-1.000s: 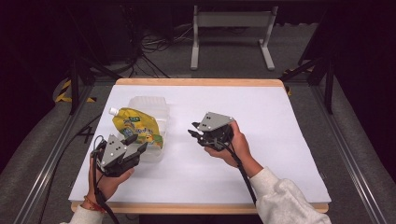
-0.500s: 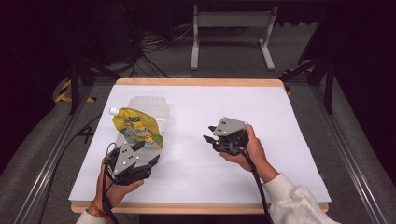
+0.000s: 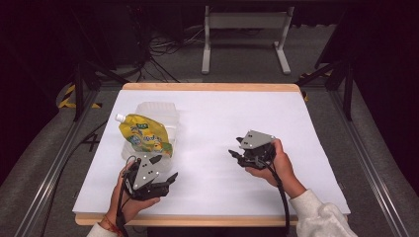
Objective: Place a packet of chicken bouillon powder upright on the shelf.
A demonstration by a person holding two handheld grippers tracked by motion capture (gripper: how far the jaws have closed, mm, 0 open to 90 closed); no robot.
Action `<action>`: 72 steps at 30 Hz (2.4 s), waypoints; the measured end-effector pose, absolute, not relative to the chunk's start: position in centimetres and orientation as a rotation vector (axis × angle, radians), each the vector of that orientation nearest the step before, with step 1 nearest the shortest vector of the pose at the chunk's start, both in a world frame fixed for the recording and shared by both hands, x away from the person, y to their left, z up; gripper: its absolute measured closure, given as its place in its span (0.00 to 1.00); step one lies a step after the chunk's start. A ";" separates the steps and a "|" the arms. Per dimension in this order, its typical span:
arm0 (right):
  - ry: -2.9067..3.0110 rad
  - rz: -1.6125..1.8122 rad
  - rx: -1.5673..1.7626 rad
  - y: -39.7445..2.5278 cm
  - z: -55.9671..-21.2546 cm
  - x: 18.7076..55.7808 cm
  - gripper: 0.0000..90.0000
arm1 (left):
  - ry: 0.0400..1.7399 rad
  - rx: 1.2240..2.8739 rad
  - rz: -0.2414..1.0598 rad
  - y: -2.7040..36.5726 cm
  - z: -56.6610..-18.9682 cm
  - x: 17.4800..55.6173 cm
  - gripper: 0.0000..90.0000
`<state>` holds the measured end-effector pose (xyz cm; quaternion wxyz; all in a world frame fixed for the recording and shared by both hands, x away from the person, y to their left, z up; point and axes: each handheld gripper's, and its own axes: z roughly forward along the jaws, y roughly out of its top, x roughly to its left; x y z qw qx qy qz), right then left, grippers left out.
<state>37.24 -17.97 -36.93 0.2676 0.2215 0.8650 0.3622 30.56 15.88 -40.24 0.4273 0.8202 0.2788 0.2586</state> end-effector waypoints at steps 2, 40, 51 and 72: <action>2.341 0.979 0.612 -18.7 -37.2 37.2 0.54 | 0.692 2.055 0.652 15.7 -40.4 30.5 0.28; 2.222 0.921 0.855 -31.4 -41.6 32.0 0.30 | 0.538 2.224 0.497 11.6 -43.3 30.0 0.26; 2.146 0.890 0.986 -35.0 -43.1 29.5 0.25 | 0.501 2.267 0.458 11.0 -44.0 30.3 0.24; 2.059 0.927 1.090 -37.6 -43.7 27.3 0.22 | 0.504 2.265 0.406 11.1 -44.5 30.9 0.20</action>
